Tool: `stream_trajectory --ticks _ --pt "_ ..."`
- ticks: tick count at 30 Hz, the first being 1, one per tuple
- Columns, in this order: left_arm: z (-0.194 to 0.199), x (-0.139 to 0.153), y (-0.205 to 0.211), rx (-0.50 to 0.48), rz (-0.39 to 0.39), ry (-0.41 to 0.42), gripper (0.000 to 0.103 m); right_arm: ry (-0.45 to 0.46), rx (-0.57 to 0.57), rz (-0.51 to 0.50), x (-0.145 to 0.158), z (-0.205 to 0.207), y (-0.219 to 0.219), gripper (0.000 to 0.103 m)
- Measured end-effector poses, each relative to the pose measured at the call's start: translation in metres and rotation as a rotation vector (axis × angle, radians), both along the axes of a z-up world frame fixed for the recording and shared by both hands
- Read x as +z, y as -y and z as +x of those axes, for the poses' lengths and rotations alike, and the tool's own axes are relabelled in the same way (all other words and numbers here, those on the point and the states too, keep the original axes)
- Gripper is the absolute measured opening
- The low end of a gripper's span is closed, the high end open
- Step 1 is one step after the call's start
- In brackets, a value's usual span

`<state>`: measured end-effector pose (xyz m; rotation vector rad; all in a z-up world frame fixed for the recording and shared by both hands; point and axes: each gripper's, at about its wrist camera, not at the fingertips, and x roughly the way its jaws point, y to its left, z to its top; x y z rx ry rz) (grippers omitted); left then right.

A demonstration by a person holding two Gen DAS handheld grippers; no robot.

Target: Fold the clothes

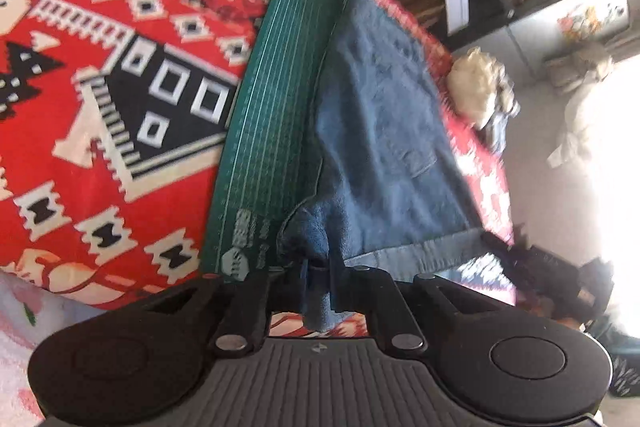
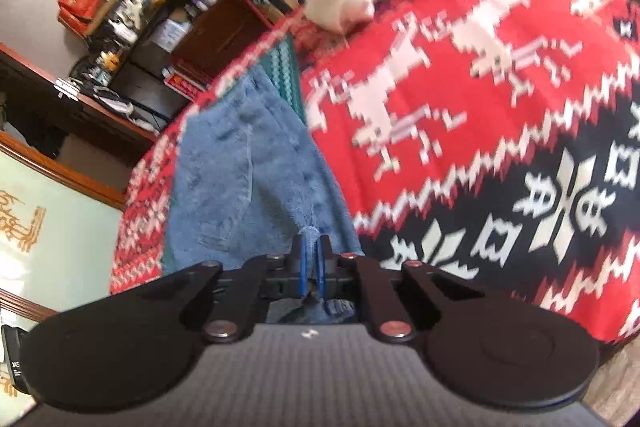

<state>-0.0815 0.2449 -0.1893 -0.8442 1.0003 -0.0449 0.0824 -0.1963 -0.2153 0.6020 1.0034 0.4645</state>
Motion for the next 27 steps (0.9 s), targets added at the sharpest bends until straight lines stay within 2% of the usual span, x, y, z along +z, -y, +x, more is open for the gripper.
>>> stream_trajectory --ticks 3,7,11,14,16,17,18,20,22,23,24,27 --pt "-0.004 0.004 -0.007 0.020 -0.013 0.008 0.004 -0.027 -0.022 0.046 -0.002 -0.001 0.010 0.005" --pt "-0.004 -0.010 -0.003 0.025 -0.021 -0.020 0.004 -0.037 -0.031 0.003 -0.015 -0.003 0.008 0.005" --pt "-0.007 -0.021 0.000 0.033 -0.092 -0.021 0.004 -0.053 -0.058 -0.029 -0.027 -0.001 0.012 0.004" --pt "-0.008 -0.024 0.002 0.004 -0.069 -0.042 0.009 -0.066 -0.053 -0.079 -0.037 0.001 0.013 0.002" --pt "-0.008 -0.028 0.002 0.010 -0.056 -0.067 0.013 -0.089 -0.073 -0.063 -0.043 0.001 0.019 0.004" --pt "-0.008 -0.030 0.001 0.014 -0.064 -0.068 0.018 -0.093 -0.079 -0.027 -0.044 0.000 0.023 0.008" --pt "-0.008 -0.030 0.002 0.015 -0.079 -0.061 0.030 -0.082 -0.078 -0.004 -0.042 -0.001 0.025 0.011" --pt "-0.007 -0.029 0.005 0.008 -0.089 -0.049 0.042 -0.044 -0.049 0.005 -0.036 -0.002 0.022 0.014" --pt "-0.004 -0.027 0.009 -0.013 -0.068 -0.046 0.044 -0.009 -0.010 0.007 -0.029 0.000 0.018 0.023" --pt "-0.002 -0.026 0.012 -0.024 -0.051 -0.049 0.044 -0.001 0.015 -0.004 -0.027 0.002 0.013 0.033" --pt "0.000 -0.027 0.013 -0.030 -0.040 -0.055 0.044 0.007 0.039 -0.017 -0.025 0.004 0.008 0.035" --pt "0.005 -0.027 0.015 -0.037 -0.024 -0.060 0.044 0.025 0.105 -0.071 -0.023 0.009 -0.006 0.036"
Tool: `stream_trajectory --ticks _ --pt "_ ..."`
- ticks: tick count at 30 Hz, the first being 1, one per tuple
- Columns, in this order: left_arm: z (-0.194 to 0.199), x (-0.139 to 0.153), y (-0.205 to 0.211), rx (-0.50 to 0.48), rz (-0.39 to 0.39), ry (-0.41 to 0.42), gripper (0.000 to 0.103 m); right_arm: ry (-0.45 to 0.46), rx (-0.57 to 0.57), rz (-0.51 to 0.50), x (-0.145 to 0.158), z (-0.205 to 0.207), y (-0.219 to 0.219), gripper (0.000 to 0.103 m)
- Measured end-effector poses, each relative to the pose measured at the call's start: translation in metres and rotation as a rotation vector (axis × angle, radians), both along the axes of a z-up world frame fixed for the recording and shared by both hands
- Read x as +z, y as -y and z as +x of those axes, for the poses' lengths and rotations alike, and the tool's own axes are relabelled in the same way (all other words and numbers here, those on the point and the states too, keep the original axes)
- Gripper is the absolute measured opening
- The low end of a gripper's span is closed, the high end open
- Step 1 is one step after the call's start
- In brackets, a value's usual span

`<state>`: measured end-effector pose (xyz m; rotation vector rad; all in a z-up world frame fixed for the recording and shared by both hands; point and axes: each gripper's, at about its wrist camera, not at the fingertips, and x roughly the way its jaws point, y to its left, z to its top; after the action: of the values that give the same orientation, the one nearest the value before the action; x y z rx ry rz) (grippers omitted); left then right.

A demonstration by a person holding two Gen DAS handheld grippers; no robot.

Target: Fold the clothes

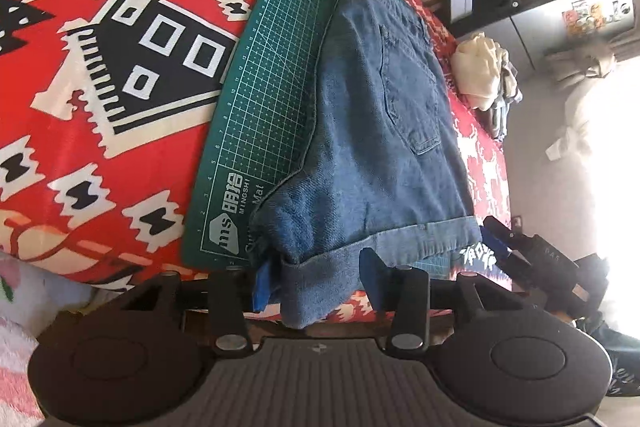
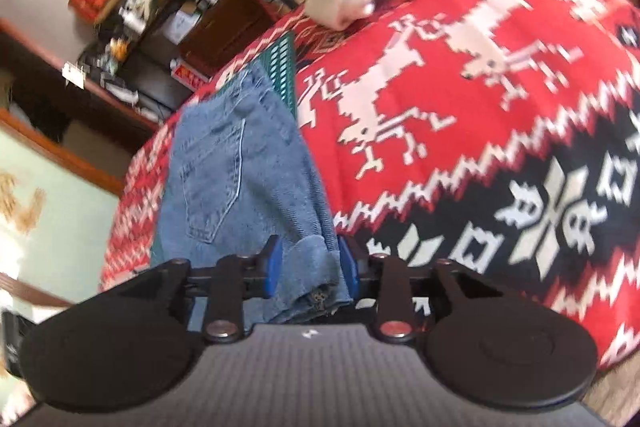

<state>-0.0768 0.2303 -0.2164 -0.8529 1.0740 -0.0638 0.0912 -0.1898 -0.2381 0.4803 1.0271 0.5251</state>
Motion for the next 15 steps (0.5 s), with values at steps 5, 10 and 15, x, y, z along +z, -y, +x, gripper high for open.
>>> stream_trajectory --ticks 5,10,15 --pt "0.002 -0.002 0.001 -0.001 0.007 0.002 0.035 -0.026 0.021 -0.045 -0.004 0.005 -0.006 0.018" --pt "0.003 -0.001 -0.001 -0.003 0.062 0.001 0.008 -0.051 0.022 -0.010 -0.001 -0.002 -0.002 0.005" --pt "-0.002 0.015 -0.016 0.008 0.115 0.021 0.008 -0.083 0.057 0.041 0.006 -0.026 -0.006 0.005"
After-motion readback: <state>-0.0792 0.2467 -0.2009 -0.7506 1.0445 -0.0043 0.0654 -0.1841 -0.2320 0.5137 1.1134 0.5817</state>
